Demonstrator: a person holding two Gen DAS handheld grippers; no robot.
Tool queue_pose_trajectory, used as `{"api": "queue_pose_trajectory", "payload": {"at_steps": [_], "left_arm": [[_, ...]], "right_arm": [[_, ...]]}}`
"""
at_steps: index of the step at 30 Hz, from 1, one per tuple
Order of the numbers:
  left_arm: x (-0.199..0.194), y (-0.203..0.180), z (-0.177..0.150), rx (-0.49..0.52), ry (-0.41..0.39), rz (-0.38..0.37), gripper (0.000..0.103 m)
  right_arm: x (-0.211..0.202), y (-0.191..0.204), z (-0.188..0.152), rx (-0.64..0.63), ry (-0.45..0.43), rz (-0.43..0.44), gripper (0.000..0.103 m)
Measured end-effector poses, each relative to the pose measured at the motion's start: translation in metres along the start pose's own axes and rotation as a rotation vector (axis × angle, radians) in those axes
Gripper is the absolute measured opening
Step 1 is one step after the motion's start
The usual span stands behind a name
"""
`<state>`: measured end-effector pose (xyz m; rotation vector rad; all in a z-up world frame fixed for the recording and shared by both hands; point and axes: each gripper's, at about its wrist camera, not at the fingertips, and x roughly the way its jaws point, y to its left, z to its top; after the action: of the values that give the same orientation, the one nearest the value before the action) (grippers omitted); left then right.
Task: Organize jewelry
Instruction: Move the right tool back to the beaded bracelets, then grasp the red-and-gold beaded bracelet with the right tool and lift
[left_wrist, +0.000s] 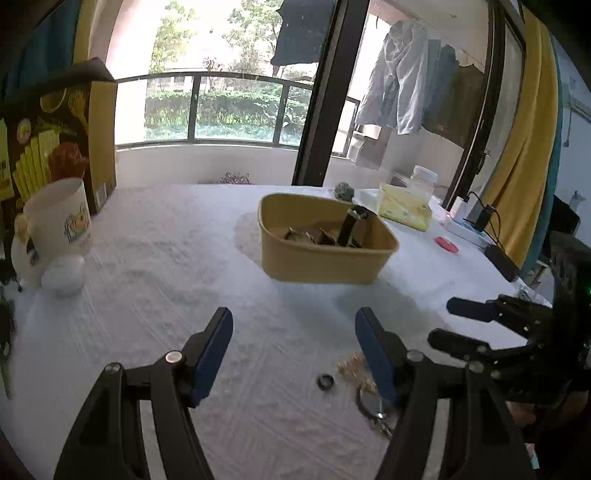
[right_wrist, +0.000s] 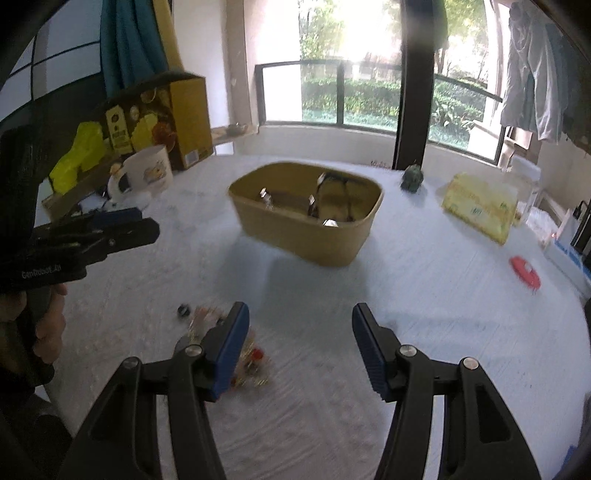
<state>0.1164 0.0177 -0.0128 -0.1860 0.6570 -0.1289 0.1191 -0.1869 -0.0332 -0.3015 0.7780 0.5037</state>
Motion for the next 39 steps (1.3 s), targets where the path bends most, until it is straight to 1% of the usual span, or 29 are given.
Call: {"api": "queue_pose_trajectory", "payload": {"at_steps": [5,9,12,16,20,24,26,28,30,31,32,34,39], "left_arm": [[-0.005,0.003,-0.011,-0.022,0.012,-0.009,0.069],[-0.008,0.009,-0.020,-0.043,0.026,-0.002,0.069],[-0.010,0.013,-0.026,-0.057,0.032,0.000,0.069],[-0.012,0.016,-0.033,-0.064,0.044,0.004,0.069],[-0.016,0.018,-0.038,-0.067,0.051,0.010,0.069],[-0.017,0.020,-0.040,-0.073,0.063,0.013,0.069],[-0.017,0.020,-0.041,-0.077,0.067,0.013,0.069],[-0.017,0.019,-0.041,-0.075,0.066,0.013,0.069],[-0.017,0.016,-0.040,-0.068,0.066,0.014,0.069],[-0.017,0.015,-0.040,-0.065,0.066,0.014,0.069],[-0.017,0.014,-0.040,-0.062,0.067,0.015,0.069],[-0.015,0.010,-0.039,-0.051,0.073,0.016,0.069],[-0.009,-0.002,-0.037,-0.023,0.099,0.010,0.069]], "right_arm": [[-0.001,0.010,-0.017,-0.011,0.035,0.009,0.056],[-0.002,0.016,-0.026,-0.021,0.067,0.015,0.056],[-0.007,0.026,-0.029,-0.040,0.074,0.041,0.056],[-0.006,0.045,-0.034,-0.046,0.093,0.114,0.056],[0.006,0.057,-0.042,-0.042,0.132,0.106,0.056],[0.010,0.061,-0.042,-0.046,0.135,0.109,0.055],[0.011,0.060,-0.042,-0.042,0.135,0.110,0.047],[0.012,0.058,-0.041,-0.043,0.136,0.095,0.029],[0.012,0.055,-0.042,-0.047,0.133,0.088,0.020],[0.011,0.055,-0.042,-0.055,0.128,0.089,0.012],[0.009,0.056,-0.043,-0.072,0.122,0.085,0.010],[0.007,0.057,-0.044,-0.091,0.108,0.077,0.009],[-0.012,0.045,-0.036,-0.053,0.031,0.068,0.009]]}}
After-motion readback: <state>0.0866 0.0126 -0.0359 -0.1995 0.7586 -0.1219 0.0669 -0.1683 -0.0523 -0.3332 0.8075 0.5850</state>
